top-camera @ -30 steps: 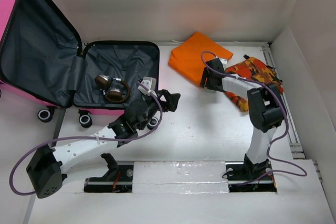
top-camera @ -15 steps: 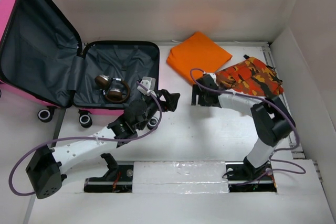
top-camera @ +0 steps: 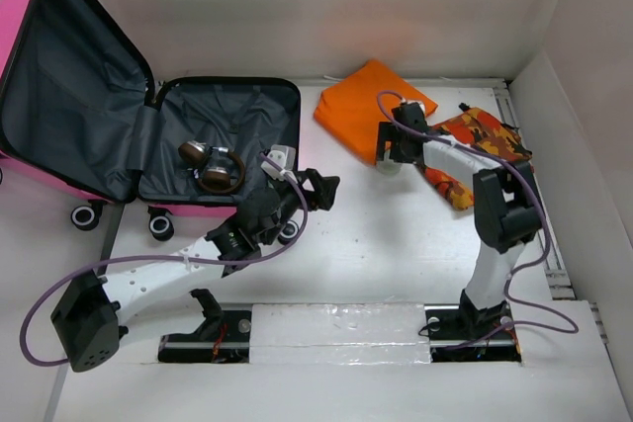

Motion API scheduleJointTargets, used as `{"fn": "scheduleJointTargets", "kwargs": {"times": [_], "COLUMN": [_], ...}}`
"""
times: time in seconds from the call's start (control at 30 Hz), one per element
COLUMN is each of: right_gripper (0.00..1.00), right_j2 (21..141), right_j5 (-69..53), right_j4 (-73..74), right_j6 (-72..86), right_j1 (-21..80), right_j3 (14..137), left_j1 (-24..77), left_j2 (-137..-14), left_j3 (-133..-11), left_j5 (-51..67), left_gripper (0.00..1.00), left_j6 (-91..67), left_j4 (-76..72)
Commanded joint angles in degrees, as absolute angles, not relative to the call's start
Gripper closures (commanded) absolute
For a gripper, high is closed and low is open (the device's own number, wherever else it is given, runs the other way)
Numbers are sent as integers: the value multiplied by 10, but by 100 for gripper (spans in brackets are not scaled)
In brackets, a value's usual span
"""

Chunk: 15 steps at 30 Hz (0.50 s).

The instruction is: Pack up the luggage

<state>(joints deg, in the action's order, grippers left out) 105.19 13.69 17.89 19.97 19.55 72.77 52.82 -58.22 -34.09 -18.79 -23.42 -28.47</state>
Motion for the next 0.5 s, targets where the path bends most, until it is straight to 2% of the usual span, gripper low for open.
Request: {"fn": "scheduleJointTargets", "kwargs": {"times": [0.0, 0.33, 0.43, 0.47], "right_gripper": [0, 0, 11, 22], "right_j2": [1090, 1132, 1140, 1140], "right_j5": [120, 98, 104, 104], "right_j4": [221, 224, 224, 224], "right_j6": [150, 118, 119, 120], "right_j1": [212, 213, 213, 213], "right_j3": [782, 816, 821, 814], "left_j1": [527, 527, 527, 527], "left_j2": [-563, -562, -568, -568], "left_j3": [-333, -333, -333, -333], "left_j5": [-205, -205, -205, -205], "left_gripper": [22, 22, 22, 22], "left_j6": [-237, -232, -232, -232], "left_j4": [-308, -308, -308, -308]}}
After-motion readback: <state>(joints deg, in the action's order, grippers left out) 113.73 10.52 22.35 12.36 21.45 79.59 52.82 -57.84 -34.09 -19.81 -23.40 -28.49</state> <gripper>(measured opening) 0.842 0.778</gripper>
